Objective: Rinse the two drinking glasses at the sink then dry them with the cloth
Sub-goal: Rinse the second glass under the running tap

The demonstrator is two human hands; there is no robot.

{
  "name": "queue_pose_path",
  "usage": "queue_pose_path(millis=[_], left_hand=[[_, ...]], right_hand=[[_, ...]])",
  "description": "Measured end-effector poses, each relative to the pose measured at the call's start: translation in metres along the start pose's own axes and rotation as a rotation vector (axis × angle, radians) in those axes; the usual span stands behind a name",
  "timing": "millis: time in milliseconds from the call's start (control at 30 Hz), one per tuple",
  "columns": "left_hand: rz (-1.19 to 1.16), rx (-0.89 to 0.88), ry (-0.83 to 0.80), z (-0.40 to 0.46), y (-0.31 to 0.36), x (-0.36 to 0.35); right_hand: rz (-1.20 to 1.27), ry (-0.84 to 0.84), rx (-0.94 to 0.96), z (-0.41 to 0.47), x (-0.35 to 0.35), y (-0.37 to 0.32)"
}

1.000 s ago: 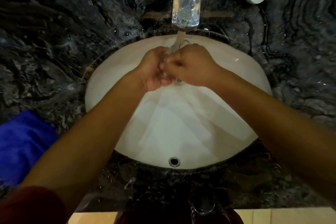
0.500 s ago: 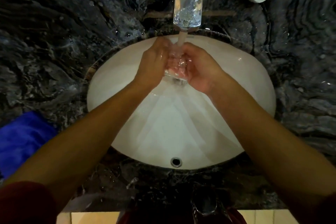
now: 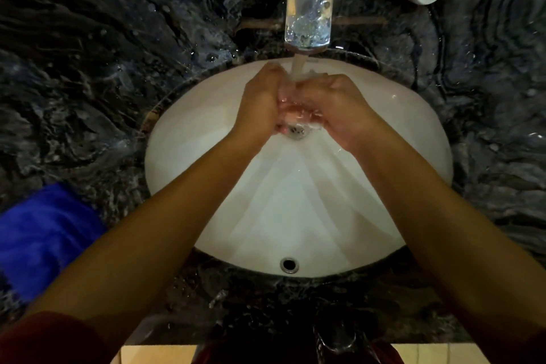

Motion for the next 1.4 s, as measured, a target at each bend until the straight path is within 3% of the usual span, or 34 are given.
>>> queue_pose_path(millis=[67, 167, 267, 300, 400, 500, 667, 833, 933, 1200, 1300, 1400], left_hand=[[-0.121, 0.251, -0.116, -0.005, -0.005, 0.005], [-0.158, 0.438, -0.319, -0.004, -0.018, 0.016], [-0.268, 0.436, -0.427, 0.0, -0.02, 0.016], [-0.303, 0.419, -0.44, 0.002, -0.018, 0.014], [-0.334, 0.405, -0.442, 0.008, -0.017, 0.009], [-0.339, 0.46, -0.461, 0.016, -0.021, 0.016], [-0.216, 0.51, -0.475, 0.021, -0.02, 0.022], [-0.211, 0.54, -0.478, 0.019, -0.018, 0.015], [-0.108, 0.542, -0.456, 0.019, -0.02, 0.016], [-0.073, 0.318, -0.218, 0.014, -0.014, 0.01], [0.084, 0.148, -0.15, 0.02, -0.005, 0.006], [0.42, -0.044, -0.052, 0.022, 0.0, 0.0]], right_hand=[[-0.258, -0.098, 0.051, -0.003, -0.001, -0.002], [-0.582, -0.222, 0.088, -0.007, -0.004, -0.005], [-0.756, -0.162, 0.265, -0.007, -0.006, -0.008], [-0.746, -0.097, 0.327, -0.007, -0.005, -0.009], [-0.416, 0.154, 0.447, -0.013, -0.005, -0.006], [-0.586, 0.368, 0.524, -0.017, 0.002, 0.005], [-0.896, 0.192, 0.232, 0.007, 0.009, 0.025], [-1.185, 0.125, 0.289, 0.029, -0.008, 0.002], [-1.096, 0.012, 0.313, 0.036, -0.005, 0.011], [-0.895, 0.206, 0.037, 0.05, 0.013, 0.041], [-0.594, 0.29, -0.16, 0.045, 0.01, 0.04], [-0.182, 0.148, -0.426, 0.028, 0.007, 0.044]])
Point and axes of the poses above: each hand's wrist, its own z-axis towards the middle knuckle, its own x-axis out of the back of the hand, y = z × x, the point moved 1 cm from there along z, towards the middle knuckle, and after that the axes turned 5 degrees about x, right-handed, at the moved point
